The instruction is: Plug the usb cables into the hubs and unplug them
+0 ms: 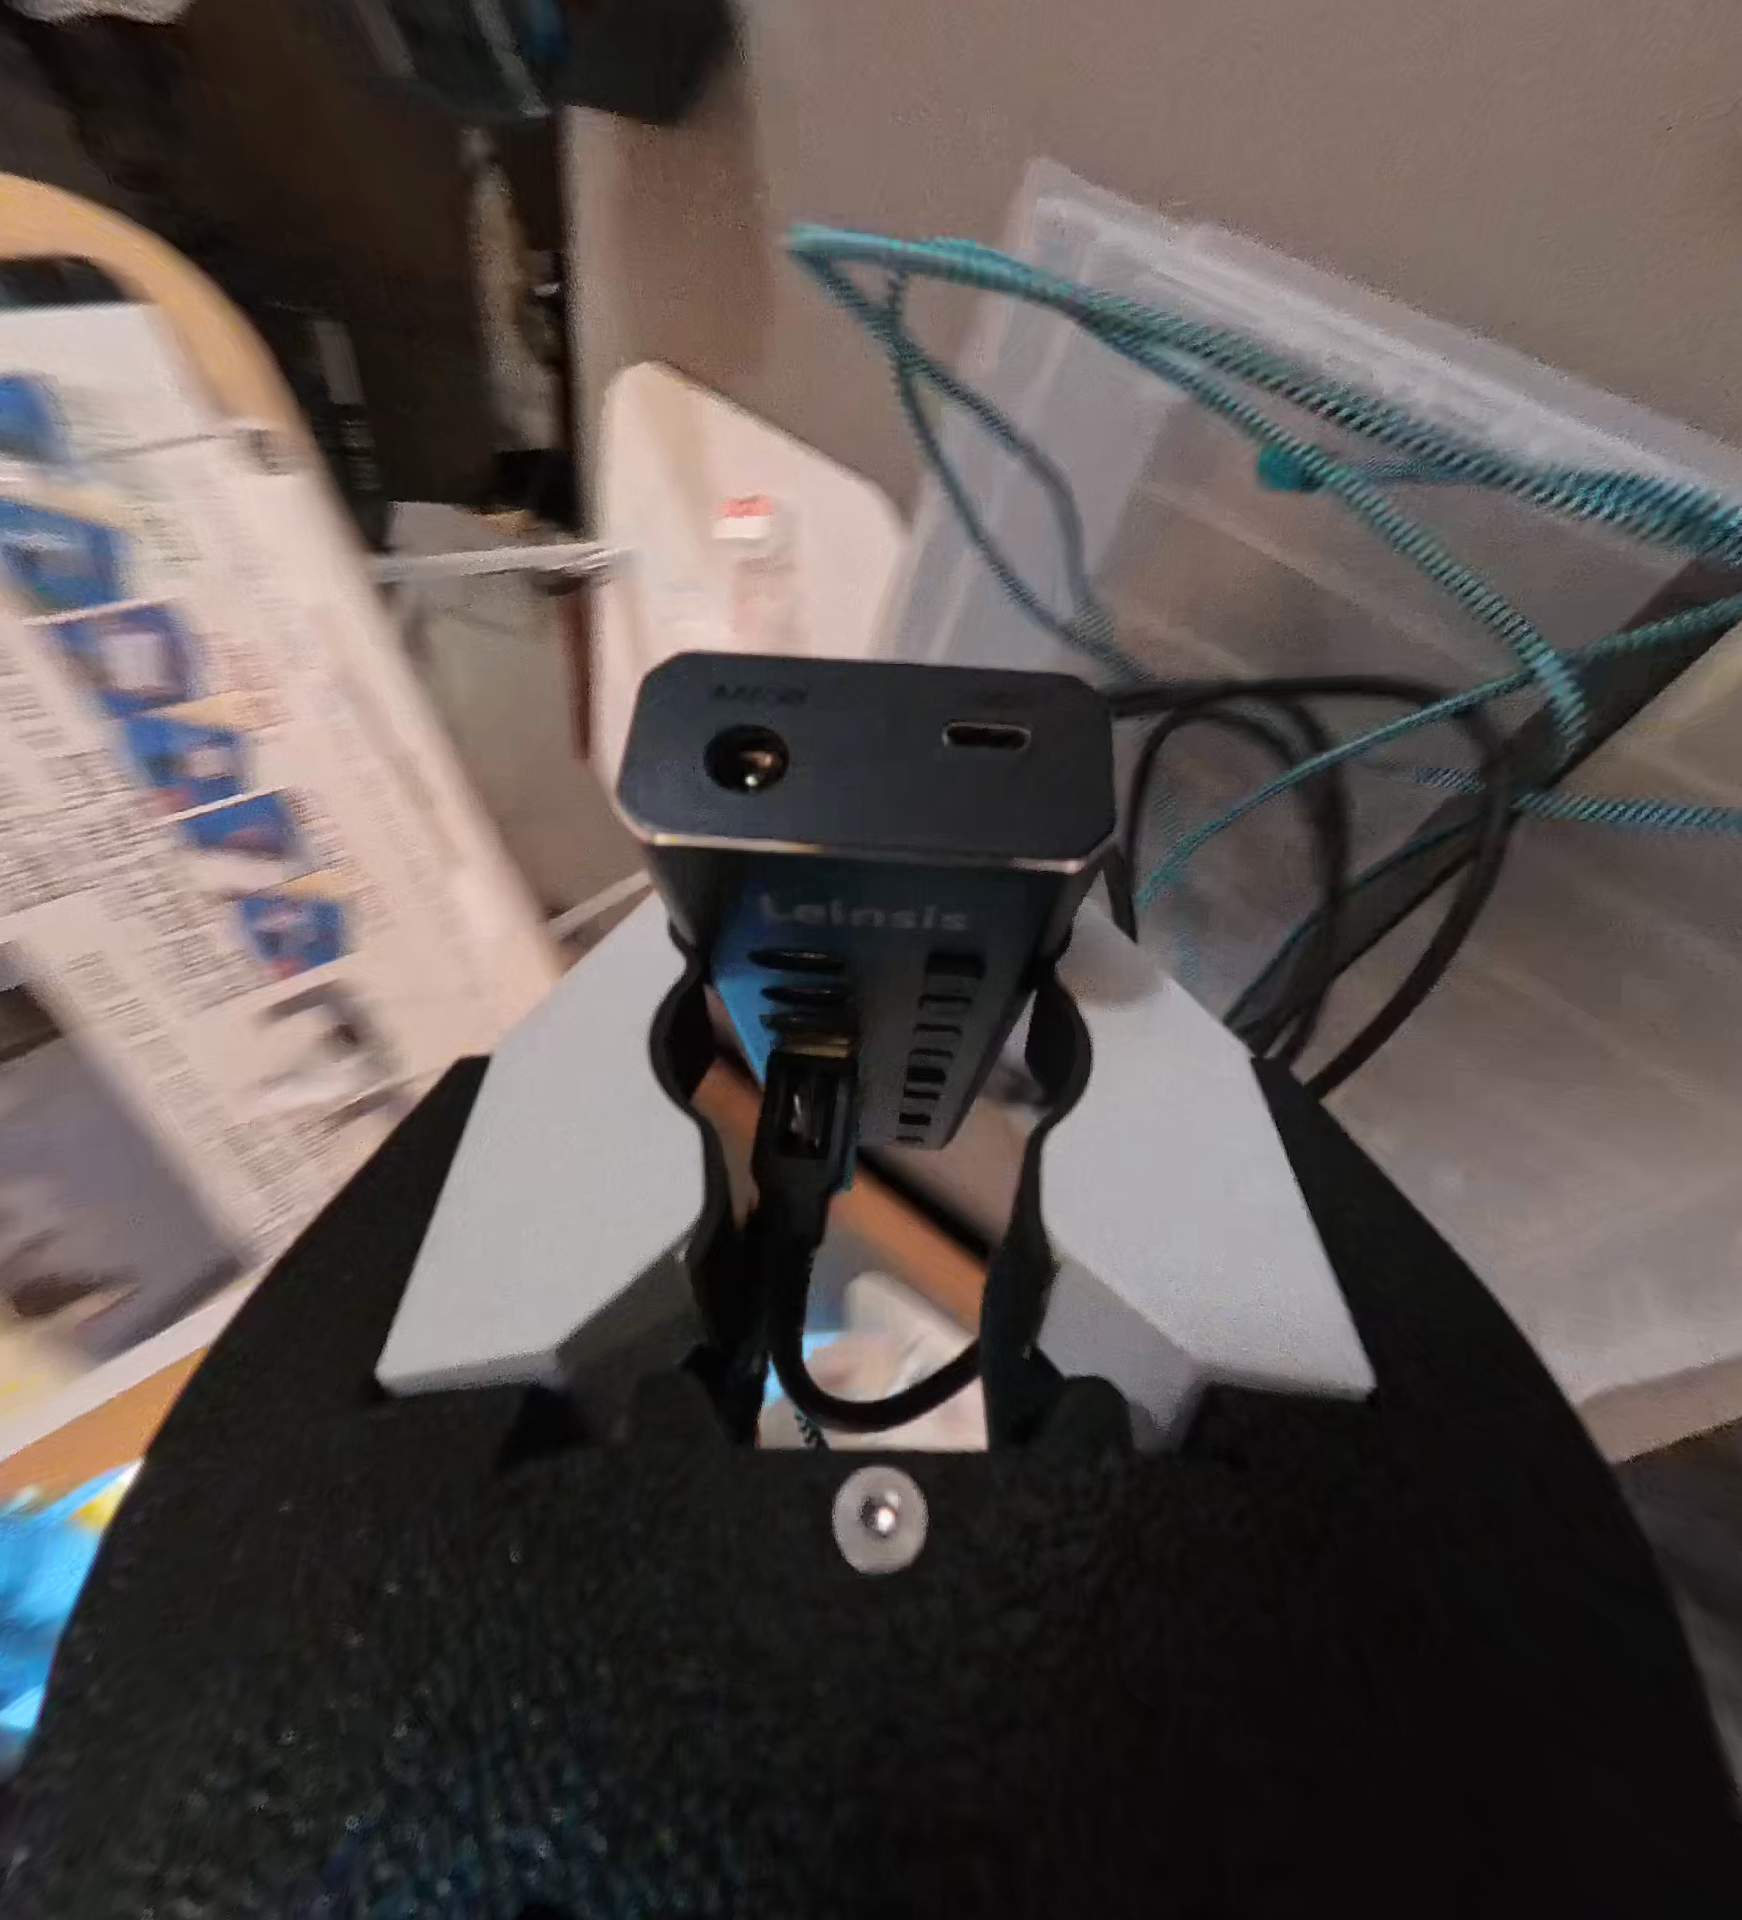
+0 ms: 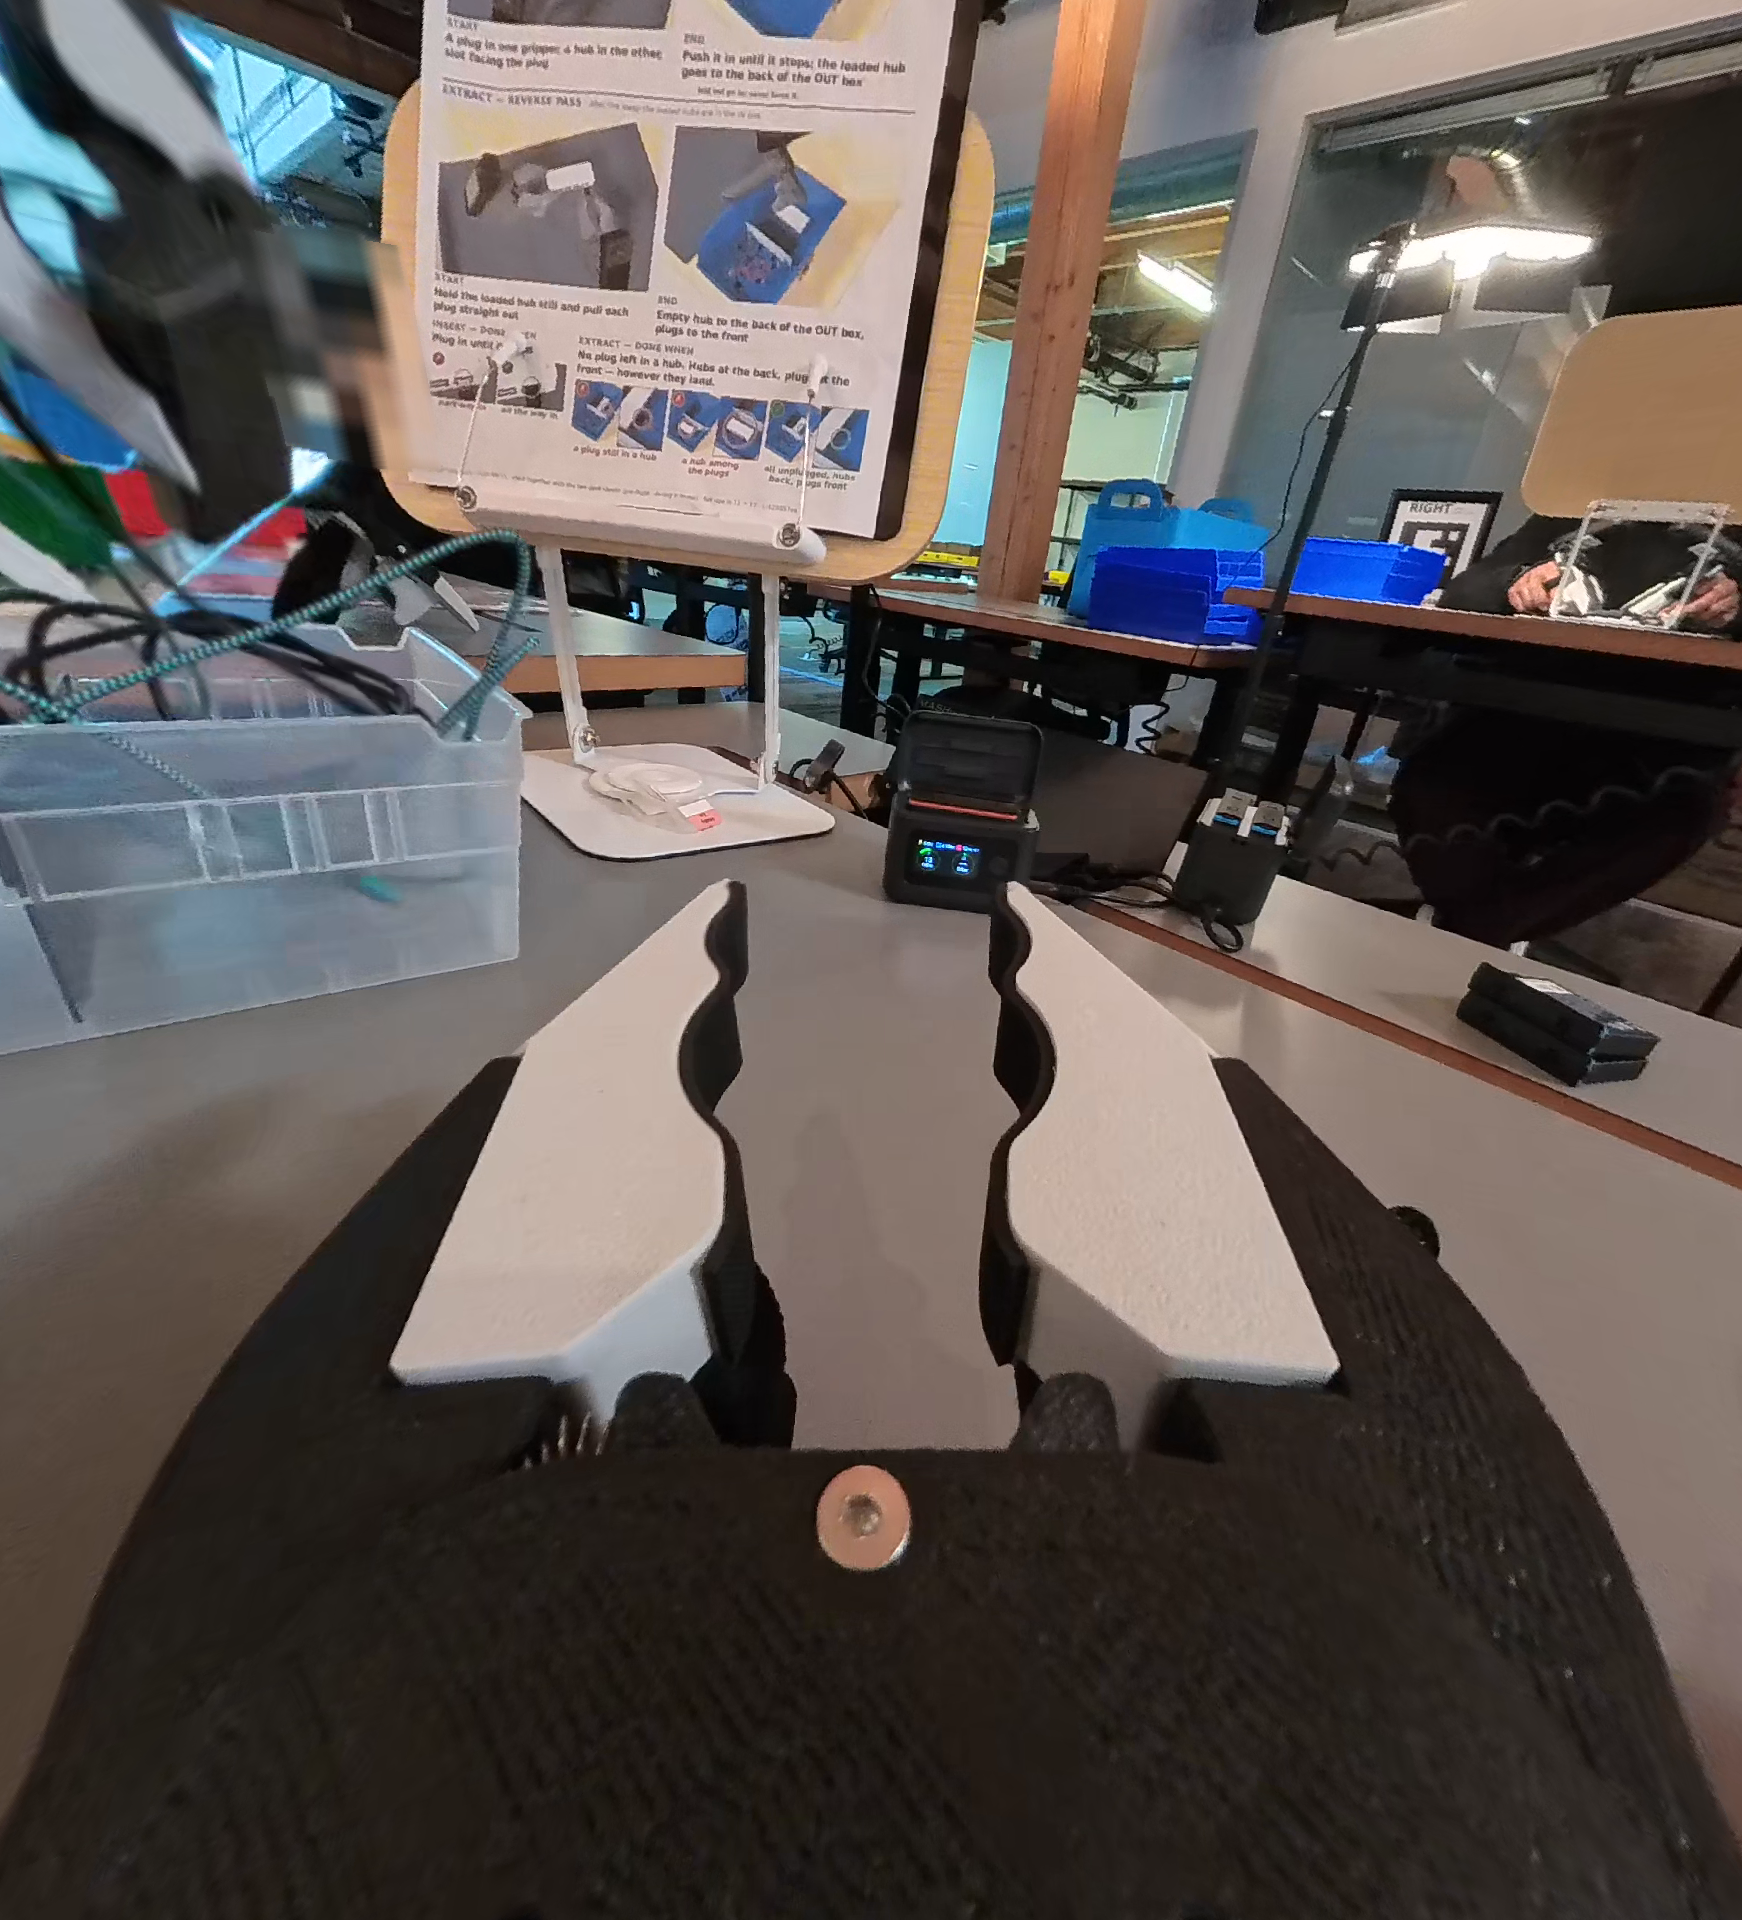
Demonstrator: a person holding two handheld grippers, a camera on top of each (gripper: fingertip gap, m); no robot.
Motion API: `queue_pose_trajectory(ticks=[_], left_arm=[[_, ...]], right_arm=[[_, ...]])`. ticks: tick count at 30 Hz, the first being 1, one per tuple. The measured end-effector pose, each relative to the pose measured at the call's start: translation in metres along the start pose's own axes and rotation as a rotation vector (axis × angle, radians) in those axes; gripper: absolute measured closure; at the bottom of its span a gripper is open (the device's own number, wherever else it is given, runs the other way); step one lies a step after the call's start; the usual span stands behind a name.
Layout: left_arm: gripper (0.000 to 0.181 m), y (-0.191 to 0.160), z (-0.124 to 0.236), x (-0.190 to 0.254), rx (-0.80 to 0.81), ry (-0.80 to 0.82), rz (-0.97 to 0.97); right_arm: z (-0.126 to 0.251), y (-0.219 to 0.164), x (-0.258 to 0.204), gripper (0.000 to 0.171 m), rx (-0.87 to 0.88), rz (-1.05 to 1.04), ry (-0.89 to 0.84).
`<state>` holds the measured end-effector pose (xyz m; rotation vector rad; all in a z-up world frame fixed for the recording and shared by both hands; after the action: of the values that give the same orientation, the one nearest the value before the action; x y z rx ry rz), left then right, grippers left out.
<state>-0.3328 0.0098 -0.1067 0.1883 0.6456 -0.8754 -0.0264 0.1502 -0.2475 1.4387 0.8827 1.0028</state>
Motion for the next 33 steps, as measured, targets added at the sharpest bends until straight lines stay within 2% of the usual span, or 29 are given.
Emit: queue_pose_trajectory(ticks=[4, 9, 17, 23, 26, 28, 30, 33], left_arm=[[0.123, 0.002, 0.074, -0.046, -0.129, 0.231, -0.104], [0.123, 0.03, 0.179, -0.107, -0.194, 0.425, -0.152], [0.123, 0.111, 0.345, -0.177, -0.238, 0.727, -0.201], [0.123, 0.18, 0.436, -0.197, -0.126, 0.83, -0.16], [0.123, 0.21, 0.451, -0.197, -0.04, 0.821, -0.145], [0.123, 0.227, 0.439, -0.194, 0.008, 0.752, -0.136], [0.122, 0.242, 0.409, -0.185, 0.029, 0.668, -0.159], [0.123, 0.254, 0.339, -0.163, 0.04, 0.549, -0.221]], right_arm=[[0.001, 0.0, 0.001, 0.127, -0.002, -0.001, -0.012], [0.005, 0.001, 0.002, 0.128, 0.004, 0.005, -0.034], [0.014, 0.005, 0.006, 0.128, 0.031, 0.012, -0.089], [0.026, 0.011, 0.014, 0.128, 0.069, 0.054, -0.181], [0.036, 0.017, 0.023, 0.128, 0.1, 0.067, -0.255], [0.044, 0.019, 0.029, 0.128, 0.118, 0.064, -0.312], [0.052, 0.021, 0.034, 0.128, 0.139, 0.054, -0.354], [0.056, 0.02, 0.036, 0.128, 0.137, 0.046, -0.376]])
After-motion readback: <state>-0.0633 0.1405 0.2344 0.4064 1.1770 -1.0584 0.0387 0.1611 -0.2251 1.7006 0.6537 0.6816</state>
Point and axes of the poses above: each gripper's, where its closed fingertips meet, z back along the fingers, y out of its top, x = y × z across the jaws, the point moved 9 cm from there along z, back along the fingers, and after that the axes turned 5 degrees about -x, right-handed, at the moved point
